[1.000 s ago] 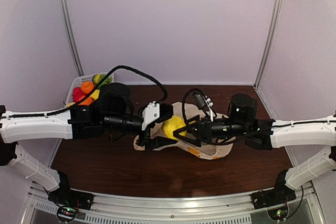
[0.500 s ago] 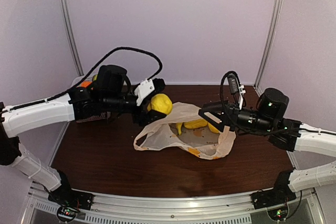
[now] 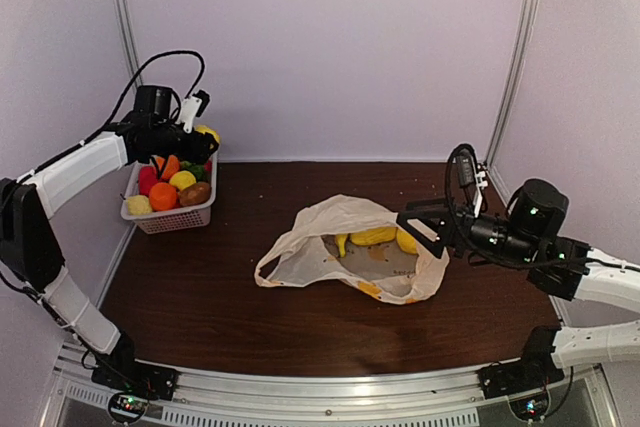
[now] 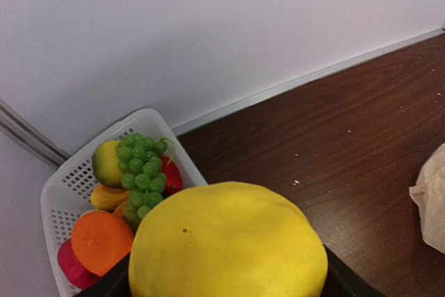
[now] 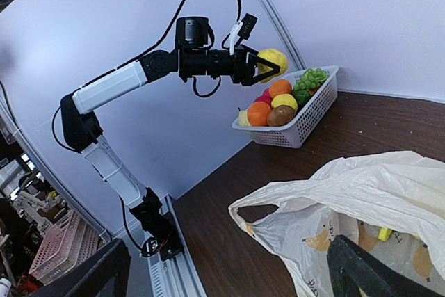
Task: Untie the knot of the plastic bag and take out the fruit
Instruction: Place the fake fruit in the bin.
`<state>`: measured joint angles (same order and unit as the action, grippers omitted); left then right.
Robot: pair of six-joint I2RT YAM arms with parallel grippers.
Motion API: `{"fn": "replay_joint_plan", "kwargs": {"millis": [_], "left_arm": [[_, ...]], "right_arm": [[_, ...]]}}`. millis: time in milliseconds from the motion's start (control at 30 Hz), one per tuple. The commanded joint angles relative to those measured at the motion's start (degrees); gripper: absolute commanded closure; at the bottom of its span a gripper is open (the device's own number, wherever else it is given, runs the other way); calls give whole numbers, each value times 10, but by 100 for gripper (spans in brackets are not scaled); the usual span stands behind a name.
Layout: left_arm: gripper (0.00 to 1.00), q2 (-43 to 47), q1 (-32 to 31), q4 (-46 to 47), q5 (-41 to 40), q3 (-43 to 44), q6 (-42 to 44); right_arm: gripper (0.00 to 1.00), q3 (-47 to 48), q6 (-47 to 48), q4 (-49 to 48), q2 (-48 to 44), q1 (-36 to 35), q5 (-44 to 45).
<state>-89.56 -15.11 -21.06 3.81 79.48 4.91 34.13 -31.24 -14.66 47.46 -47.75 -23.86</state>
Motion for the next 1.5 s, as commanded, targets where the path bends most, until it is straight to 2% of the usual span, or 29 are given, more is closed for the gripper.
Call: {"fn": "replay_joint_plan", "kwargs": {"millis": [0,267,400,733,1000,1267,1467], "left_arm": [[52,-44,41,-11,-65,53,-15],[51,-179,57,-76,-64,183,-14],[51,-220,57,-96,-60,220,-31],[46,-257,57,-110,-13,208,-98],[41,-269,60,-132,-26,212,-118],[23,-270,61,-140,-59,210,-126],[17,-266,61,-140,-69,209,-123]], "right_arm": [[0,-14,8,10,-19,4,12],[0,-25,6,29,-43,5,24],[0,-25,7,39,-49,5,31],[0,-26,7,35,-37,5,35],[0,-31,6,41,-47,5,42],[0,-38,-1,34,-51,5,39],[0,-42,-5,29,-51,6,37]]}}
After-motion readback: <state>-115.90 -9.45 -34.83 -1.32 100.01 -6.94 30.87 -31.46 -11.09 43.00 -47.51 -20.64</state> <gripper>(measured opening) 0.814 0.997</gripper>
